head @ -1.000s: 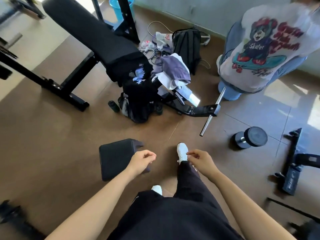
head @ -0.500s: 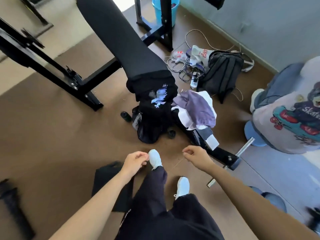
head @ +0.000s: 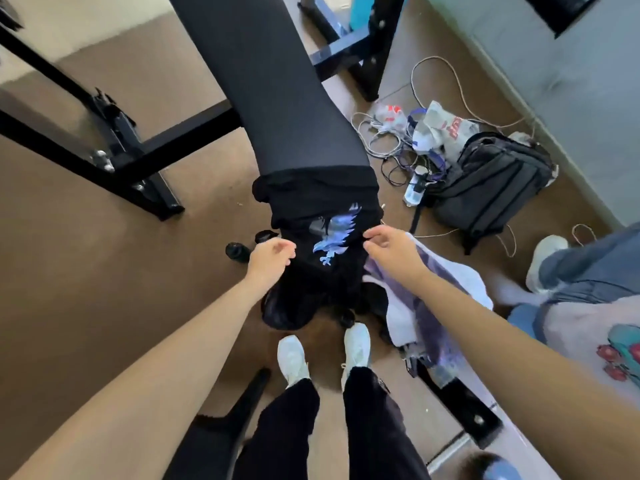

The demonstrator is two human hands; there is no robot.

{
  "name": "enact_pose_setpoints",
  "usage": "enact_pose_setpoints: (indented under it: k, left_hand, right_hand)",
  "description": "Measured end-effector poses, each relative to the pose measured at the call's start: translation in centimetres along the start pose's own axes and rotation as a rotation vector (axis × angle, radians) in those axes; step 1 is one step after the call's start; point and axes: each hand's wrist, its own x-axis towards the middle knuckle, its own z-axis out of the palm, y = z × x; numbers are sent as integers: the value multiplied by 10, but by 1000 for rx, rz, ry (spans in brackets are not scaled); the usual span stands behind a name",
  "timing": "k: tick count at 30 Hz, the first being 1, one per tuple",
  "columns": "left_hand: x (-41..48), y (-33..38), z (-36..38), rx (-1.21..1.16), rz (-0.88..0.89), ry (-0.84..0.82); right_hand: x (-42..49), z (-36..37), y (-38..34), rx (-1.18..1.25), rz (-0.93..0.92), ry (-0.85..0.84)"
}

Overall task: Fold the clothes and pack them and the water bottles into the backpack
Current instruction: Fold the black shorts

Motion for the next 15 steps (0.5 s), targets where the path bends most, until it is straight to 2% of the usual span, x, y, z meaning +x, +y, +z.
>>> enact_pose_setpoints:
  k: [4,7,11,15]
  left_hand:
    - [85,12,7,155,112,147]
    - [144,11,16,209,98,224]
    - [204,0,26,344,136,359]
    - [243,-6,22,461,180,459]
  right_hand:
    - [123,15,5,-102,-30,30]
    - [199,38,23,-197,-25,2]
    - [266,68,47,-292,-59,9]
    - [306,80,71,-368,-82,102]
